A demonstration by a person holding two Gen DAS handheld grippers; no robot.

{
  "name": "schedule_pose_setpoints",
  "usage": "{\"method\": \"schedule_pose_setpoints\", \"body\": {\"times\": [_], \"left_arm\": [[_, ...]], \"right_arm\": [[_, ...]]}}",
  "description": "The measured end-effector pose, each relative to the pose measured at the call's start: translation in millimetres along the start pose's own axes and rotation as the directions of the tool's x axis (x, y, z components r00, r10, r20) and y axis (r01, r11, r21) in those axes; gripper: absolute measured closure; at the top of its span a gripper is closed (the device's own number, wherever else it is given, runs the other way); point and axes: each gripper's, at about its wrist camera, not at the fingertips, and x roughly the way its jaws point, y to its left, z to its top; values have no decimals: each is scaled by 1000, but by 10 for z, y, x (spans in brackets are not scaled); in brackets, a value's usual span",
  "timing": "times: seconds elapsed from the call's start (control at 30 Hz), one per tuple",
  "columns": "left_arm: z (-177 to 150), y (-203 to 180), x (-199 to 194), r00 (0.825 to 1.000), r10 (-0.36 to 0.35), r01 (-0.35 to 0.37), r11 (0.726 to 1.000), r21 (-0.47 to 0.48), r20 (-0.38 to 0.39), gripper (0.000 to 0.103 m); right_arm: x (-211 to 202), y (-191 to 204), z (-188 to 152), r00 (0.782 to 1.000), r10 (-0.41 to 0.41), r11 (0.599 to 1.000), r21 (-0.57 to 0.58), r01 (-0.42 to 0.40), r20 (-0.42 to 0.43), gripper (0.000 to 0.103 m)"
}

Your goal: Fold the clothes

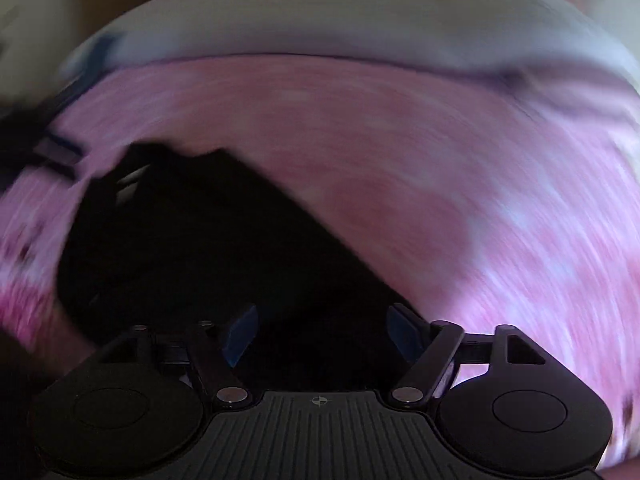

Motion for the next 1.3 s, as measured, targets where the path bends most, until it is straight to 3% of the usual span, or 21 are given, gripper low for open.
{"method": "schedule_pose_setpoints", "body": {"times": [0.07,0.13,0.27,0.4,0.43,0.47,0.5,0.53,0.57,0.6,0.67,0.77,0.87,0.93,1.0,1.07,1.13,1.2,1.3], "left_arm": [[-286,536,186,996,62,-70,990,-125,-64,41],[-464,934,379,995,47,-67,972,-226,-92,41],[-587,1410,677,996,-54,24,933,-360,-73,41],[-514,1531,893,990,-140,117,891,-440,-21,42],[-500,1533,956,988,-153,124,880,-458,-26,55],[-491,1505,1014,985,-161,117,877,-465,-56,81],[-470,1487,1008,982,-171,120,883,-455,-74,87],[-439,1427,948,982,-173,123,895,-429,-78,92],[-402,1381,875,982,-176,133,905,-403,-72,100],[-366,1351,790,981,-185,152,910,-385,-50,100],[-295,1297,611,979,-203,190,918,-348,-1,102],[-141,1309,224,969,-213,241,926,-291,123,102],[99,1418,-255,947,-216,267,941,-210,238,102],[288,1522,-651,930,-196,245,961,-128,312,102],[438,1690,-1118,910,-152,191,980,-63,386,102],[540,1878,-1658,888,-88,106,994,-15,452,102],[622,2058,-2238,858,-14,2,1000,25,513,102],[697,2164,-2877,822,78,-135,989,60,564,102],[875,2120,-3783,743,182,-327,938,113,644,102]], "right_arm": [[164,468,80,998,59,975,-215,-59,-7,13],[379,913,100,995,86,904,-415,-97,-46,12],[901,1578,-18,988,34,687,-715,-134,-152,12],[1327,1932,-148,978,-61,472,-869,-147,-198,12],[1423,1965,-169,974,-71,446,-881,-160,-213,12],[1501,1987,-172,970,-78,438,-882,-175,-231,12],[1493,1997,-113,968,-73,466,-866,-181,-242,13],[1422,1978,-12,969,-56,521,-835,-177,-241,26],[1352,1959,90,970,-40,574,-800,-173,-238,52],[1281,1940,192,972,-23,624,-762,-169,-235,62],[1140,1902,396,974,9,717,-677,-163,-224,95],[929,1844,702,978,55,834,-529,-156,-201,100],[680,1797,1028,981,108,921,-354,-159,-160,100],[397,1873,1303,979,187,945,-257,-203,-85,101],[156,2064,1575,963,269,941,-211,-263,-3,101],[-24,2353,1839,927,366,918,-192,-346,83,101],[-167,2658,2093,870,464,880,-199,-431,165,101],[-309,2989,2345,788,564,824,-231,-517,249,101],[-572,3434,2698,627,688,725,-298,-621,366,101]]}}
